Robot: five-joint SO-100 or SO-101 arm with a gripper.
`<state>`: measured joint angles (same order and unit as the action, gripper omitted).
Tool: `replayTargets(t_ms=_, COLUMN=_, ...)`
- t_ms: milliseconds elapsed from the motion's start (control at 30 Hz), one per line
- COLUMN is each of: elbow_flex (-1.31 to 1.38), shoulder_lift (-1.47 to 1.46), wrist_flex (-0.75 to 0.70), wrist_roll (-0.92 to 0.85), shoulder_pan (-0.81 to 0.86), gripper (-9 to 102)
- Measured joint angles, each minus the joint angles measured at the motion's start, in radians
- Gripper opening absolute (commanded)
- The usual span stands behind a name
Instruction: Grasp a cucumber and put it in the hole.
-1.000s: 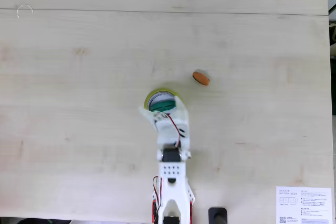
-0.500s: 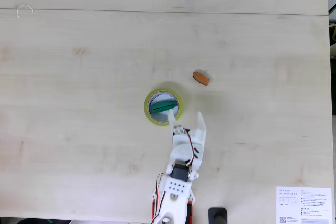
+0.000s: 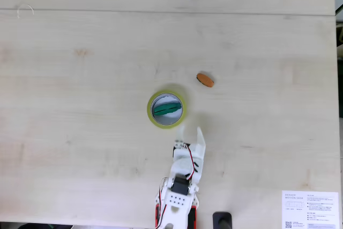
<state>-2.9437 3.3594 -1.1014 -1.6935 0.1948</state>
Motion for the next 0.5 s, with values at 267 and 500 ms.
replayTargets(t_ms=267, elbow_flex=-0.071, shoulder_lift=0.006, wrist_flex=-0.089, wrist_roll=0.000, shoulder_pan=0.000, gripper=0)
replayTargets(t_ms=500, elbow_flex=-0.146, shoulder_lift=0.009, wrist_flex=-0.138, wrist_roll=0.000, shoulder_pan=0.000, gripper=0)
